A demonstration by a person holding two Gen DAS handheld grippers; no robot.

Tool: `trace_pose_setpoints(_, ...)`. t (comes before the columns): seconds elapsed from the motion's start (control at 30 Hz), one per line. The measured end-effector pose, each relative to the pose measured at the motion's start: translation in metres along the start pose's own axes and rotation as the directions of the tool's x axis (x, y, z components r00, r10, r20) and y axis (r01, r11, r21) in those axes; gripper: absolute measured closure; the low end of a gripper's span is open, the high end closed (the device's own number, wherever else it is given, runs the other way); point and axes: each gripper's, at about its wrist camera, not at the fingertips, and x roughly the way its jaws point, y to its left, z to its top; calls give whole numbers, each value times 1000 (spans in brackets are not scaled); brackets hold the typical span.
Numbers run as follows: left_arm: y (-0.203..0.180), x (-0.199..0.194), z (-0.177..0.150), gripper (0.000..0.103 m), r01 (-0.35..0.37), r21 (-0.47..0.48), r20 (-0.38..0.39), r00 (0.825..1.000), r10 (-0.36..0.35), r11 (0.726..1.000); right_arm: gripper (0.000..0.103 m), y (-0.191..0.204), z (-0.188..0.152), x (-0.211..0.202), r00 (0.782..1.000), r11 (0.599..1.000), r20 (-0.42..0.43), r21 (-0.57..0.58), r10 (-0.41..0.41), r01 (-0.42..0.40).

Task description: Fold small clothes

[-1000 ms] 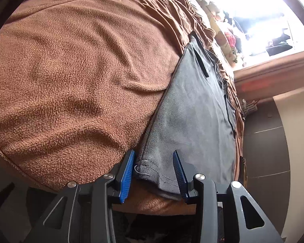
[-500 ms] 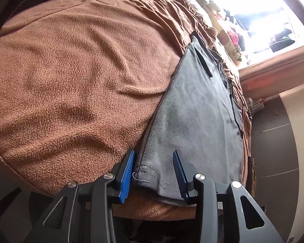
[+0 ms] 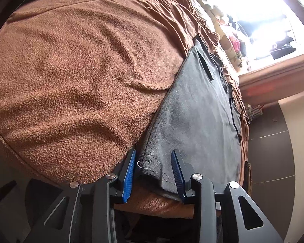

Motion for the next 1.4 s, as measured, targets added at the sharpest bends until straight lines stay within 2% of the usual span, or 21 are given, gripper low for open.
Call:
trace_pose_setpoints(0.13,2,-4,-3,68,9,-15,13,1000,-9,1000,51,-19,-3,8,997,996,-19,50,79,-78)
trace_pose_setpoints(0.23,9,-5,-3,68,32,-50,20,999,-31,998,52,-27,-7,16,997,996,-29,48,75,-73)
trace_pose_setpoints(0.4,11,-5,-4,68,45,-86,33,999,-42,995,53,-20,5,9,998,999,42,11,41,-42)
trace_pose_setpoints(0.47,15,-5,-8,68,70,-135,35,997,-66,988,54,-16,5,8,998,1000,57,0,19,-19)
trace_pose_setpoints(0.57,13,-5,-12,68,45,-128,49,998,-39,991,65,-17,4,15,998,999,58,21,-37,35)
trace_pose_setpoints(0.67,13,-3,-9,68,51,-138,59,997,-43,989,82,-21,1,20,993,994,78,67,-86,81)
trace_pose_setpoints(0.73,13,0,-4,75,40,-129,63,998,-32,991,90,-18,-1,21,989,991,91,72,-117,111)
trace_pose_setpoints(0.8,15,3,-2,90,27,-135,59,998,-19,990,101,-15,-1,21,983,986,96,74,-158,151)
trace_pose_setpoints(0.93,15,0,-2,95,27,-115,60,998,-20,993,102,-1,-4,15,980,986,114,59,-162,156)
trace_pose_setpoints(1.07,12,-16,-5,96,83,-96,86,994,-74,992,103,20,-7,1,981,990,128,23,-143,141)
trace_pose_setpoints(1.17,-1,-27,-6,96,94,-30,81,993,-91,995,103,27,-11,-12,980,992,152,-9,-125,128)
trace_pose_setpoints(1.4,-12,-57,-16,97,164,0,108,981,-163,986,103,40,-22,-31,983,993,171,-87,-67,83)
